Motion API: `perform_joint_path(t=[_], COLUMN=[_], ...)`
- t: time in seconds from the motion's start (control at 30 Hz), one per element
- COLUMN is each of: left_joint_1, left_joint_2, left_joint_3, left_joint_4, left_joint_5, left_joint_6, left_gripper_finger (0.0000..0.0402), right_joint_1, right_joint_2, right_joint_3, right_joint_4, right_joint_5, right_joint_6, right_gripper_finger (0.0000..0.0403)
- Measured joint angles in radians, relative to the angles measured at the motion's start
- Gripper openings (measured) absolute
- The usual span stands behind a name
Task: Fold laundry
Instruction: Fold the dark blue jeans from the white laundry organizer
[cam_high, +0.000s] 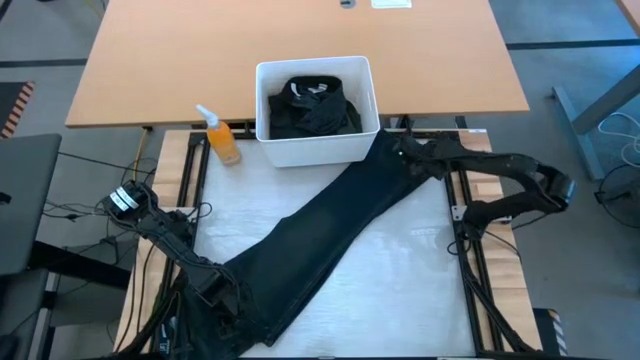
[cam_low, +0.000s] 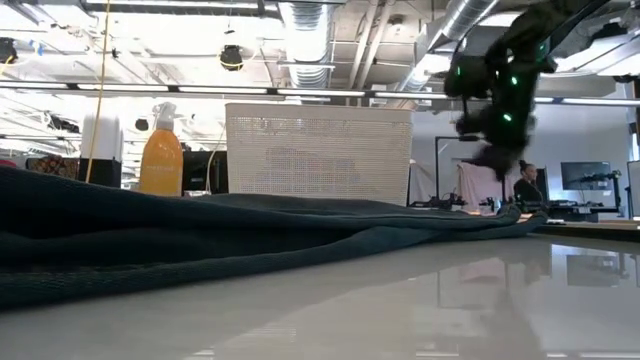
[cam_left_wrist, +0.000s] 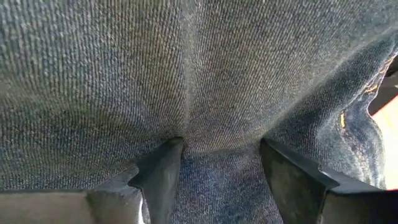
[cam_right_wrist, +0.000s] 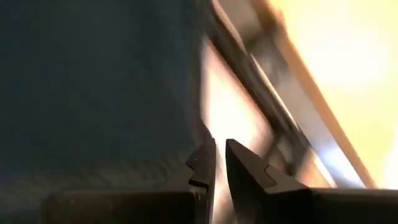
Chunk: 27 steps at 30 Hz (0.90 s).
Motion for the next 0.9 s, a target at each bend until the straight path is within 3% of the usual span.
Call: perform_joint_path(t=[0.2, 0.43, 0.77, 0.9], left_joint_1=[-0.001, -0.048, -0.057, -0.056], left_joint_2=[-0.001, -0.003, -0.002, -0.002], left_joint_3=[0.0, 0.002, 0.002, 0.002], left_joint_4=[0.012, 0.075, 0.074, 0.074], left_joint_5=[-0.019, -0.059, -0.061, -0.061], left_joint_6=[-0.032, -0.082, -0.094, -0.095], left_gripper_finger=[0.0217, 0.0217, 0.0217, 0.0217], right_joint_1=[-0.102, -0.259, -0.321, -0.334], right_joint_2=[0.013, 0.135, 0.252, 0.297], right_joint_3=[-0.001, -0.002, -0.003, -0.003], right_joint_4=[0.302, 0.367, 0.476, 0.505], right_joint_5=[-0.297, -0.496, -0.521, -0.552], right_joint_6=[-0.111, -0.152, -0.131, -0.13], right_gripper_finger=[0.0064, 0.009, 0.025, 0.0286])
